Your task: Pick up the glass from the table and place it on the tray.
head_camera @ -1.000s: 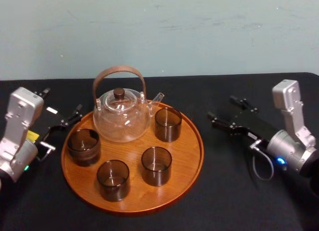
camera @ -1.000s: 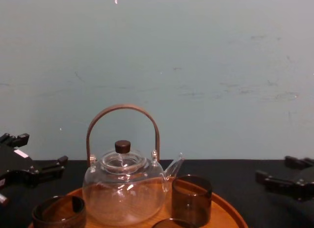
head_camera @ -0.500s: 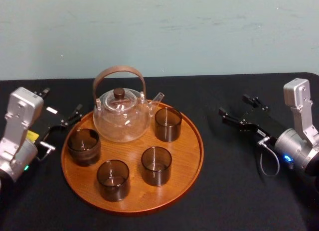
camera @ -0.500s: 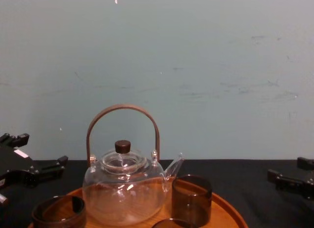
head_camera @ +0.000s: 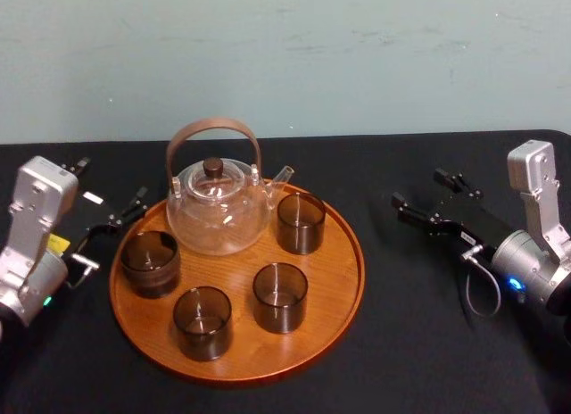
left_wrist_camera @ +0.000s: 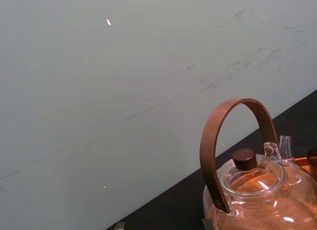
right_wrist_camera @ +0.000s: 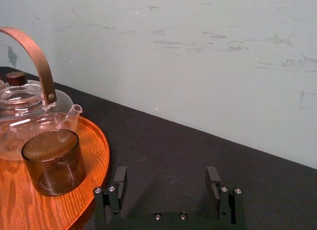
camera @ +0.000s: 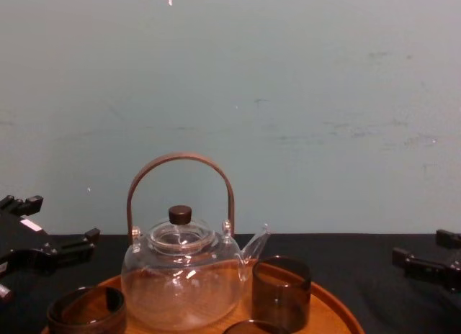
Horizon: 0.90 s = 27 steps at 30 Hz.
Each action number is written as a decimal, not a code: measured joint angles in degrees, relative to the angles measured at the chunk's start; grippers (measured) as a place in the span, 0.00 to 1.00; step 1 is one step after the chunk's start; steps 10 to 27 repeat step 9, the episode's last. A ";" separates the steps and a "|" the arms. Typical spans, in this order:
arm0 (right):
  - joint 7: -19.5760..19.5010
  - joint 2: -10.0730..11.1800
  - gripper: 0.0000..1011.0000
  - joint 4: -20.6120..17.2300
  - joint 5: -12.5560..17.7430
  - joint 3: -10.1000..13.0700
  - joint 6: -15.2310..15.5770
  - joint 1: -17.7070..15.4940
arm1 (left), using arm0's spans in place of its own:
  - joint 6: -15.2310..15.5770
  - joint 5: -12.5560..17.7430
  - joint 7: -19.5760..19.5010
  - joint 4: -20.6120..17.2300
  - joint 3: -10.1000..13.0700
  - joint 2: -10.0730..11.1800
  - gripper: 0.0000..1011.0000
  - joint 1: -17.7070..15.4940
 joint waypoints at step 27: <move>-0.01 0.04 0.99 -0.06 0.00 -0.05 0.01 -0.04 | 0.00 0.00 0.00 0.00 0.00 0.00 0.99 0.00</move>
